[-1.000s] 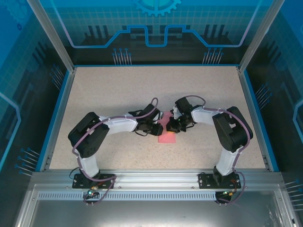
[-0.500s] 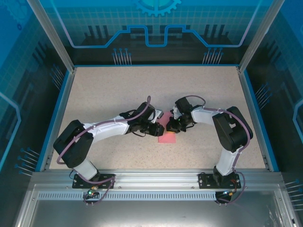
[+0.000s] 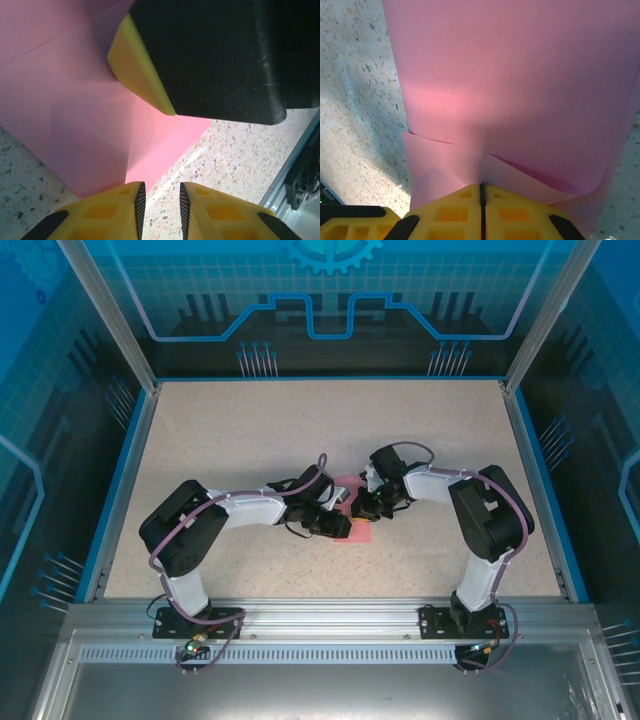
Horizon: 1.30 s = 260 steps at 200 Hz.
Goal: Fold a paper plane with a square sheet of paper (fold left side to right side)
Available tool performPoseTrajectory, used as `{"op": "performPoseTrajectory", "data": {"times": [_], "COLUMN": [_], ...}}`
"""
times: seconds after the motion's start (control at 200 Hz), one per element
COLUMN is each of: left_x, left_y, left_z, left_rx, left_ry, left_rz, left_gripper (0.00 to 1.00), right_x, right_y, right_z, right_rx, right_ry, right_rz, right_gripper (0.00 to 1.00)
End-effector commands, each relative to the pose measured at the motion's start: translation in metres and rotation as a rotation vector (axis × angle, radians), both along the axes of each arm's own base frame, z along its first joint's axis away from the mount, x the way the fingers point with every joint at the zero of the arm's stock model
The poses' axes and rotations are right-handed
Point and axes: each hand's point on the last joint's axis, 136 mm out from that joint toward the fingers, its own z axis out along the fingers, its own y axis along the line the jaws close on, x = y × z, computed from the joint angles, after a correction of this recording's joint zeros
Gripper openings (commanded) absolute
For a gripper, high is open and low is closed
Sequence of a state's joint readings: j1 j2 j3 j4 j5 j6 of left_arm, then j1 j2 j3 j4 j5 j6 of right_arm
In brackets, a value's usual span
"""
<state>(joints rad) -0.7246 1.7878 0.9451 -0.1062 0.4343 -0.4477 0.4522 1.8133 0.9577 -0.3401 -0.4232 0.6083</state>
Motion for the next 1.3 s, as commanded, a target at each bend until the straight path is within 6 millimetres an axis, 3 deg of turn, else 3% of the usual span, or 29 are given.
{"op": "performPoseTrajectory", "data": {"times": [0.0, 0.51, 0.885, 1.085, 1.296], "left_x": [-0.004, -0.014, -0.046, -0.047, -0.026], "left_y": [0.003, 0.021, 0.038, 0.049, 0.029], "left_z": [-0.011, -0.032, -0.035, -0.019, 0.016], "left_rx": [0.023, 0.094, 0.095, 0.091, -0.001], "left_ry": [0.020, 0.045, 0.088, 0.057, -0.011], "left_rz": [0.012, 0.036, 0.023, 0.044, 0.043], "left_gripper": [0.27, 0.26, 0.12, 0.09, 0.10], "right_x": [-0.019, -0.021, -0.020, -0.020, -0.020], "right_y": [-0.014, -0.018, -0.019, -0.020, -0.019], "right_z": [-0.020, -0.022, -0.022, -0.023, -0.022], "right_rx": [-0.097, -0.119, -0.122, -0.121, -0.115], "right_ry": [0.073, 0.078, 0.081, 0.084, 0.082], "right_rz": [0.015, 0.020, 0.017, 0.019, 0.018], "right_gripper": [0.08, 0.08, 0.08, 0.08, 0.08]}}
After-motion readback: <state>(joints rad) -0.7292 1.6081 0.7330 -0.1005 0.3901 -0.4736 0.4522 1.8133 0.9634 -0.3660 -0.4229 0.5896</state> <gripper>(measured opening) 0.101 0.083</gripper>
